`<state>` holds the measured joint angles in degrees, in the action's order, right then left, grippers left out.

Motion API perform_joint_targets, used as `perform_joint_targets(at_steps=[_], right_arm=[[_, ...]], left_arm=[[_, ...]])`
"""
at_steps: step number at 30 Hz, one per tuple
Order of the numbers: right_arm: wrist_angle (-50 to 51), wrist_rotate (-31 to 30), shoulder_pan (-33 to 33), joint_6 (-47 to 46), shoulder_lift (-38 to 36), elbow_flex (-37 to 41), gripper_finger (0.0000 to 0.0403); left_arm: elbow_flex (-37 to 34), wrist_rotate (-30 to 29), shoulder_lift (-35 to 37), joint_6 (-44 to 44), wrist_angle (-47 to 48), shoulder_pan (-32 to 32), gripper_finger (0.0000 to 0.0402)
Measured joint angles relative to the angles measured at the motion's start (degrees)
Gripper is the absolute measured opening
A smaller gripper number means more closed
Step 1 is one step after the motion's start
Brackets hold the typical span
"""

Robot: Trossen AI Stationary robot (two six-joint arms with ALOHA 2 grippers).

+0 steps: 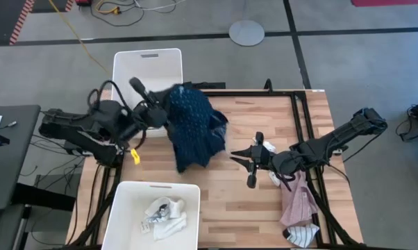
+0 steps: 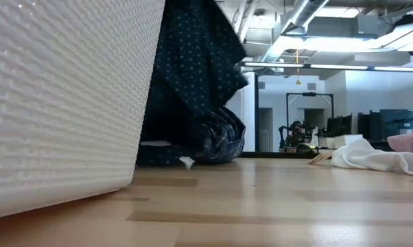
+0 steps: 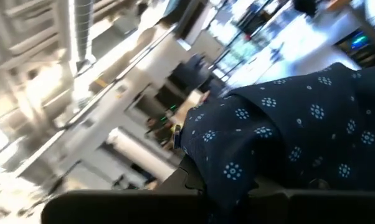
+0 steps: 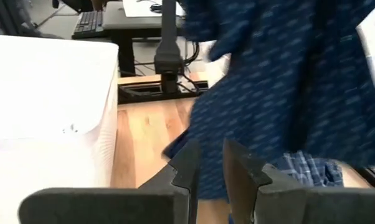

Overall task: Sort clothes
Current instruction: Put the blue shirt into the top white bin

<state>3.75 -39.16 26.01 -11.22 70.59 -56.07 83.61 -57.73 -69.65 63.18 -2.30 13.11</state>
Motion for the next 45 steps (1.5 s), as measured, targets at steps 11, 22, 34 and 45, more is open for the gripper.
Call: perform_joint_targets(at_steps=[11,22,34,45], right_arm=[[0.7,0.0,2.5,-0.4,0.0,0.0,0.0084],[0.7,0.1,5.7,-0.5,0.0,0.0,0.0084],[0.8,0.1,6.6,-0.8,0.0,0.0,0.0084],[0.8,0.1,6.6,-1.9,0.0,0.0,0.0084]], left_arm=[[0.0,-7.2,0.3,5.9,2.0,-11.9,0.0003],[0.0,-6.4,0.3,-14.1,27.9,-24.5,0.0003],[-1.4,6.1,0.3,-32.9,49.7,-36.2,0.0013],[-5.3,13.1,-0.7,-40.1,57.8,-41.5,0.0062]])
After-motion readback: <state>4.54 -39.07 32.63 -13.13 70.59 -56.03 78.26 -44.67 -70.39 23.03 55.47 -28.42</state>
